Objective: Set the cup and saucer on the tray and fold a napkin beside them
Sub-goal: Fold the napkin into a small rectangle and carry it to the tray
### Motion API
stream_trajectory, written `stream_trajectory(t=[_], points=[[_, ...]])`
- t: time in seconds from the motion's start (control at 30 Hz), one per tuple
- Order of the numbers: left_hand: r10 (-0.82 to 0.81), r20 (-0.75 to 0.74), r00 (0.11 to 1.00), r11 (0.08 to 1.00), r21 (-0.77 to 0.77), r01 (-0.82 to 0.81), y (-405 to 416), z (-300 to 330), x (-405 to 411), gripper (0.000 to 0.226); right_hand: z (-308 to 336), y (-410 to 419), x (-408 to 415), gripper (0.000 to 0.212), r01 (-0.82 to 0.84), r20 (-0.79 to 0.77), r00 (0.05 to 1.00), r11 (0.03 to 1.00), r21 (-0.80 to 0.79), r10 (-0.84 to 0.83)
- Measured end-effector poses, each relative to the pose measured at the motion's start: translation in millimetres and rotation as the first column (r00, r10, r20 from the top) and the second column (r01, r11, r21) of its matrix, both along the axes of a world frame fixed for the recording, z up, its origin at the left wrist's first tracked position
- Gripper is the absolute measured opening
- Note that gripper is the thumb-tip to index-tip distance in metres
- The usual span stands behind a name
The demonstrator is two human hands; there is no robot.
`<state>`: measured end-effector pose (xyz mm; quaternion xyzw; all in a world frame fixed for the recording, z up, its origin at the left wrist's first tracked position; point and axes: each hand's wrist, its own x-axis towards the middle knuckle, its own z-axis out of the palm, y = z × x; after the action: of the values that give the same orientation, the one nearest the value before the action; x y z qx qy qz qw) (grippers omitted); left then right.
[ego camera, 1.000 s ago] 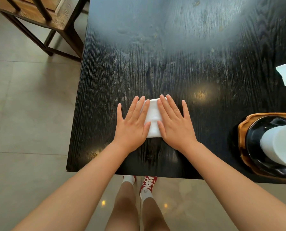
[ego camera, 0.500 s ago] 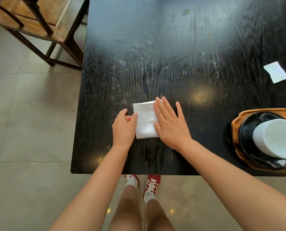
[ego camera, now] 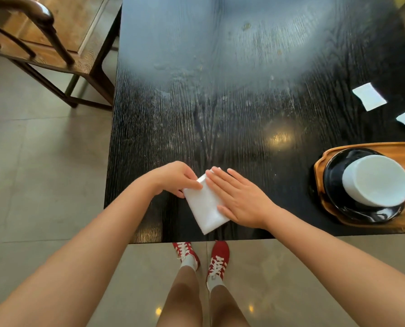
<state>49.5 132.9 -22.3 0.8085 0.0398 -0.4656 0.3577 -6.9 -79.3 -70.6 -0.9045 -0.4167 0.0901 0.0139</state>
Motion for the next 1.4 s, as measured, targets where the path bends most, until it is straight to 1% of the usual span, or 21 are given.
stream_trajectory(t=[0.1, 0.2, 0.27, 0.37, 0.43, 0.5, 0.57, 0.6, 0.63, 0.67, 0.7, 0.73, 0.77, 0.83, 0.9, 0.97, 1.07, 1.2, 1.27, 1.33, 1.4], points=[[-0.084, -0.056, 0.995, 0.996, 0.003, 0.084, -4, 4, -2, 0.011, -2, -8, 0, 0.066, -0.093, 0.009, 0.996, 0.995, -0.020, 0.093], [-0.120, -0.022, 0.993, 0.992, 0.022, 0.121, -6, 1, -10, 0.009, -1, -19, -1, 0.063, -0.147, 0.019, 0.989, 0.988, -0.046, 0.148], [-0.092, 0.013, 0.996, 0.996, 0.006, 0.091, -4, -1, -18, 0.008, 0, -30, -7, 0.059, -0.121, 0.038, 0.992, 0.992, -0.035, 0.122], [0.000, 0.041, 0.999, 0.999, -0.049, 0.002, -2, 2, -30, 0.006, 5, -41, -28, 0.056, 0.070, 0.064, 0.995, 0.997, 0.029, -0.072], [0.069, 0.050, 0.996, 0.994, -0.094, -0.064, -2, 7, -38, 0.007, 12, -41, -47, 0.055, 0.300, 0.026, 0.952, 0.943, 0.144, -0.306], [0.152, 0.064, 0.986, 0.980, -0.141, -0.142, -4, 16, -46, 0.009, 20, -35, -67, 0.057, 0.555, -0.097, 0.828, 0.783, 0.279, -0.552], [0.248, 0.069, 0.966, 0.951, -0.208, -0.229, -7, 27, -54, 0.011, 30, -26, -84, 0.056, 0.767, -0.304, 0.635, 0.533, 0.357, -0.710], [0.292, 0.065, 0.954, 0.931, -0.248, -0.268, -9, 34, -58, 0.012, 35, -21, -89, 0.055, 0.846, -0.436, 0.523, 0.387, 0.365, -0.732], [0.327, 0.060, 0.943, 0.910, -0.288, -0.297, -10, 41, -62, 0.013, 41, -16, -90, 0.053, 0.908, -0.578, 0.403, 0.234, 0.347, -0.710], [0.347, 0.056, 0.936, 0.894, -0.322, -0.312, -11, 48, -67, 0.014, 48, -11, -88, 0.051, 0.952, -0.718, 0.277, 0.085, 0.293, -0.638], [0.352, 0.057, 0.934, 0.883, -0.350, -0.311, -13, 55, -71, 0.014, 55, -9, -85, 0.049, 0.976, -0.841, 0.160, -0.043, 0.212, -0.518], [0.346, 0.054, 0.937, 0.875, -0.378, -0.301, -14, 62, -76, 0.015, 63, -7, -81, 0.045, 0.982, -0.924, 0.081, -0.131, 0.139, -0.374], [0.338, 0.046, 0.940, 0.866, -0.406, -0.291, -15, 69, -81, 0.016, 70, -8, -79, 0.039, 0.981, -0.966, 0.043, -0.174, 0.089, -0.254], [0.329, 0.023, 0.944, 0.844, -0.455, -0.283, -15, 81, -90, 0.017, 89, -11, -78, 0.025, 0.981, -0.993, 0.051, -0.180, 0.069, -0.103], [0.352, 0.032, 0.935, 0.828, -0.476, -0.296, -15, 92, -99, 0.017, 107, -14, -81, 0.016, 0.978, -0.992, 0.105, -0.173, 0.115, -0.064], [0.407, 0.072, 0.911, 0.815, -0.478, -0.327, -14, 101, -105, 0.017, 125, -18, -83, 0.013, 0.969, -0.982, 0.154, -0.178, 0.172, -0.107], [0.496, 0.097, 0.863, 0.768, -0.512, -0.384, -16, 115, -114, 0.015, 151, -24, -87, 0.021, 0.956, -0.962, 0.241, -0.141, 0.259, -0.130], [0.534, 0.172, 0.828, 0.757, -0.533, -0.378, -23, 136, -119, 0.012, 186, -28, -96, 0.028, 0.919, -0.919, 0.360, -0.106, 0.379, -0.164], [0.545, 0.230, 0.806, 0.766, -0.529, -0.366, -27, 144, -121, 0.010, 198, -30, -102, 0.024, 0.901, -0.900, 0.377, -0.140, 0.412, -0.220], [0.552, 0.307, 0.776, 0.785, -0.505, -0.359, -34, 151, -125, 0.010, 207, -32, -109, 0.019, 0.886, -0.882, 0.367, -0.177, 0.428, -0.296], [0.549, 0.355, 0.757, 0.797, -0.494, -0.347, -44, 156, -130, 0.011, 214, -33, -118, 0.020, 0.869, -0.865, 0.362, -0.211, 0.448, -0.348]])
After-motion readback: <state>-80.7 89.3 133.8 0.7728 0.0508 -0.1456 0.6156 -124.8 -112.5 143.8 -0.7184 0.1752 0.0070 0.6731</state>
